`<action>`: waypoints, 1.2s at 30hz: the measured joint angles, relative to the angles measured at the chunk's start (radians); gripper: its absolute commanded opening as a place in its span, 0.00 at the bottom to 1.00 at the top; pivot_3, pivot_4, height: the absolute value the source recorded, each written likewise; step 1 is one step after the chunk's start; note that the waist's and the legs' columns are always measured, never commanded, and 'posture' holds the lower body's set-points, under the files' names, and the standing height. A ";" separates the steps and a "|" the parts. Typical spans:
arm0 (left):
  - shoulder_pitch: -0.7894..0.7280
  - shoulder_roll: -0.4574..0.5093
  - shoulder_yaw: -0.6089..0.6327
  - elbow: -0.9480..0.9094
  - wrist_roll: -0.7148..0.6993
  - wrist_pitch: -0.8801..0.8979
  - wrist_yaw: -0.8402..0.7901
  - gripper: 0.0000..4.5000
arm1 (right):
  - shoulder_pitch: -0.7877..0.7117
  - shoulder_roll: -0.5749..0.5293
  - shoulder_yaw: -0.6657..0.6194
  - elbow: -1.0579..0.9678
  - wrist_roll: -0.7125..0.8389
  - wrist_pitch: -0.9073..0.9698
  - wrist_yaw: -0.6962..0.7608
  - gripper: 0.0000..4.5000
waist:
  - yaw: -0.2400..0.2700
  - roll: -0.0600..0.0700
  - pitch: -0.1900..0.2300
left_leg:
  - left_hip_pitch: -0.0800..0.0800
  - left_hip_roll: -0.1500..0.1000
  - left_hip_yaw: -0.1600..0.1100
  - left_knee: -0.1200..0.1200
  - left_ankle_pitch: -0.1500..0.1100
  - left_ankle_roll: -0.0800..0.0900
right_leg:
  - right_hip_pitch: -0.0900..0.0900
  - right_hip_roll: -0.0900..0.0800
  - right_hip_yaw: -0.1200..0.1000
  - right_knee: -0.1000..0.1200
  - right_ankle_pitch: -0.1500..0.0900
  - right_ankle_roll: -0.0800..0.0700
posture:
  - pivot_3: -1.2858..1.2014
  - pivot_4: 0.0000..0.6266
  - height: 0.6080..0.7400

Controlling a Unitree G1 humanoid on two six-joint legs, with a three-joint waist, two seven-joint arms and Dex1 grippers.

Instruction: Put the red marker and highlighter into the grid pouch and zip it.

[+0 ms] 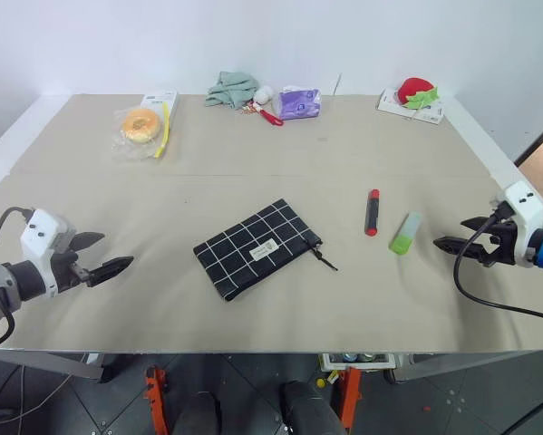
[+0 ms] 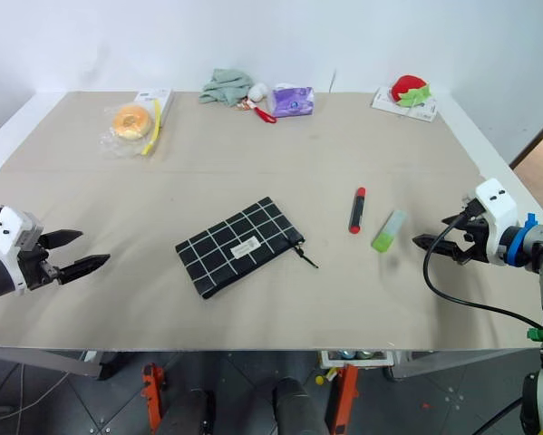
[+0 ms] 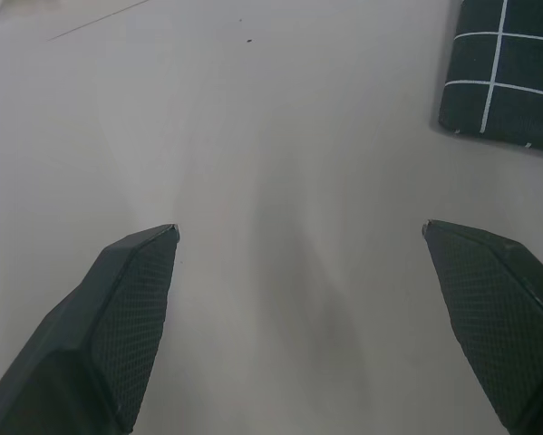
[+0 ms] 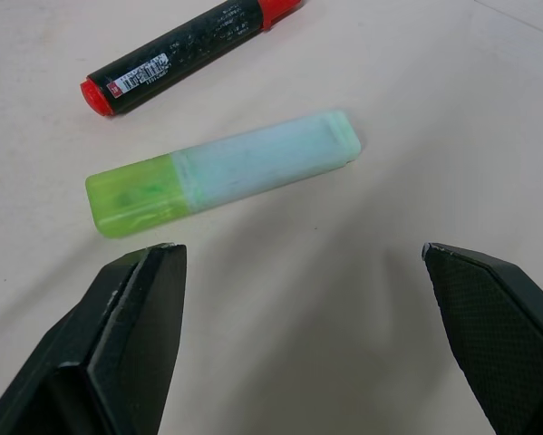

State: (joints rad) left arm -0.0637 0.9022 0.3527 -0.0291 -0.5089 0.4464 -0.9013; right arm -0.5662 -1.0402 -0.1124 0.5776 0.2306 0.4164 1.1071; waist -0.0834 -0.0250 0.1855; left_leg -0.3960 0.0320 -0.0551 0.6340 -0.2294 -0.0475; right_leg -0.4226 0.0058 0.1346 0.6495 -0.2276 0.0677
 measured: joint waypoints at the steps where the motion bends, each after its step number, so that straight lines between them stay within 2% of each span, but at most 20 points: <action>1: 0.000 0.000 0.000 0.000 0.000 0.000 0.000 0.99 | 0.000 0.000 0.000 0.000 0.000 0.000 0.000 1.00 | 0.000 0.000 0.000 | 0.000 0.000 0.000 0.000 0.000 0.000 | 0.000 0.000 0.000 0.000 0.000 0.000 | 0.52 0.24 0.95; 30: -0.077 -0.021 -0.001 0.058 0.017 0.033 0.024 0.99 | 0.000 0.002 -0.008 0.040 0.000 -0.024 -0.025 1.00 | 0.000 0.000 0.000 | 0.000 0.000 0.000 0.001 0.000 0.000 | 0.000 0.000 0.000 0.001 0.000 0.000 | 0.52 0.24 0.95; 36: -0.105 -0.056 -0.002 0.057 0.008 0.033 0.030 0.99 | -0.030 0.047 -0.055 0.018 0.042 -0.034 -0.035 1.00 | -0.001 0.000 0.000 | 0.001 0.000 0.000 0.001 0.000 0.000 | 0.000 0.000 0.000 0.002 0.001 0.000 | 0.52 0.24 0.95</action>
State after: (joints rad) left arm -0.1686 0.8463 0.3511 0.0280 -0.5006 0.4799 -0.8716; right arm -0.5963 -0.9933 -0.1673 0.5952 0.2730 0.3828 1.0722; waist -0.0845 -0.0248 0.1854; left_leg -0.3952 0.0319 -0.0551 0.6350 -0.2294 -0.0474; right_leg -0.4225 0.0061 0.1348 0.6515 -0.2264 0.0679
